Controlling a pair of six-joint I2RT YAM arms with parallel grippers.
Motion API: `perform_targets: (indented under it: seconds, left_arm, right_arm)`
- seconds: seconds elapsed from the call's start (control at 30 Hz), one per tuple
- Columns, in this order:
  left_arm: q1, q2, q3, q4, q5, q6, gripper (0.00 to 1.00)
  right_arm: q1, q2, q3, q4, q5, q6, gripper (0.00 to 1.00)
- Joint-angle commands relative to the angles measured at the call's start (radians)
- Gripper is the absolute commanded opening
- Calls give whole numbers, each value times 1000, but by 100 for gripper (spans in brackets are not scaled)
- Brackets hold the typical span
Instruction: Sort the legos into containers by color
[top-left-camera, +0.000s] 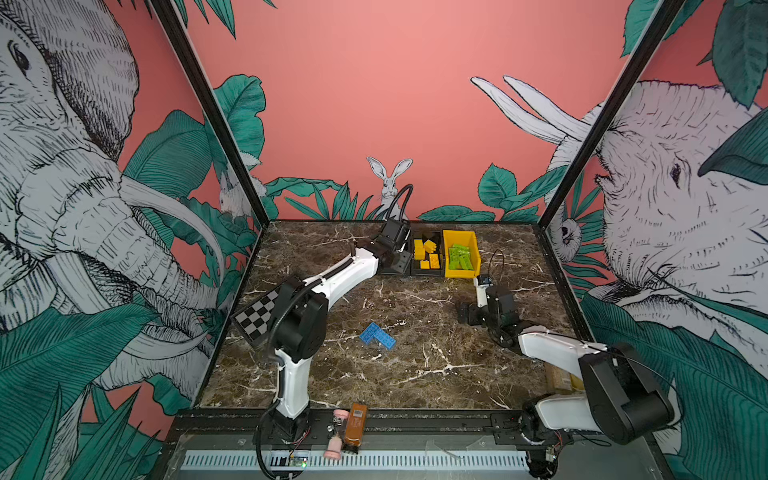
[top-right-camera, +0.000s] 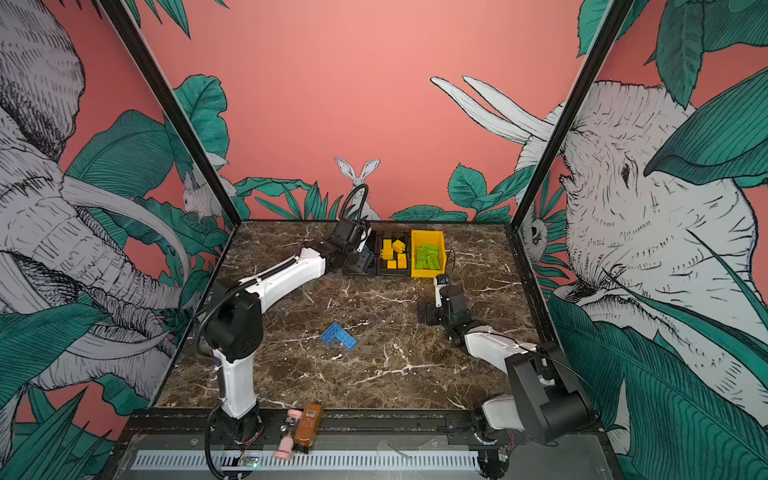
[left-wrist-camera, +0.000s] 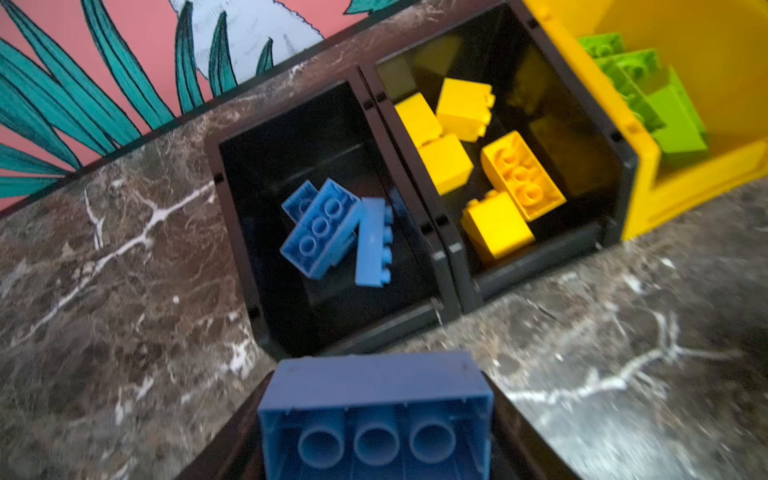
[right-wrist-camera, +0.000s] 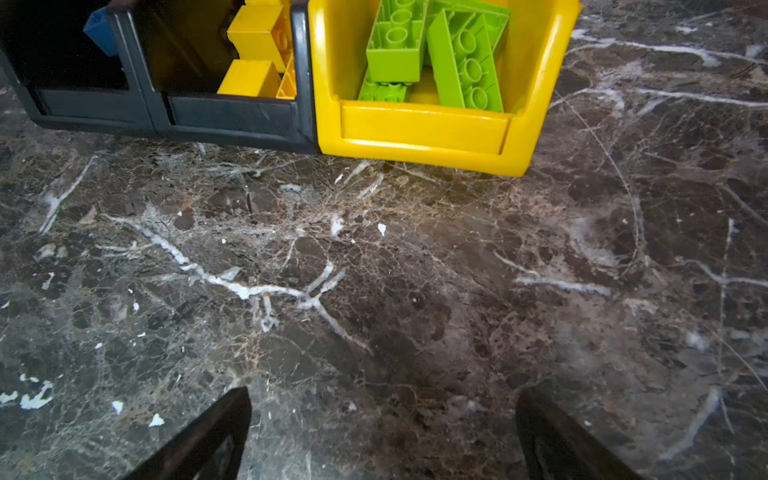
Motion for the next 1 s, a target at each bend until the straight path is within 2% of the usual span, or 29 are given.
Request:
perform_targets:
  seconds: [0.0,0.17,0.33,0.53,0.67,0.77,0.97]
  left_arm:
    - [36,44,119,19,4,84,44]
    - [92,165,259,-10,93,100,44]
    - [106,231,327,-18,138,140,48]
    - [106,291,411,-46,167,150,50]
    - [106,340,492,-81,137,154,53]
    - [107,378,558,-126,122,160,65]
    - [107,365,558,-132,97,166,87]
  right_arm:
    - [-3,-36,-21,62,0,7,98]
    - [-3,-32,-17,61,0,7,98]
    - [-2,-40,-26,79,-11,17,98]
    - [-2,-67,-47,92,9,9,98]
    - [-2,-63,-43,91,-4,6,98]
    - [-2,-59,-42,91,-12,5,98]
    - [-3,-56,-38,86,-14,3,98]
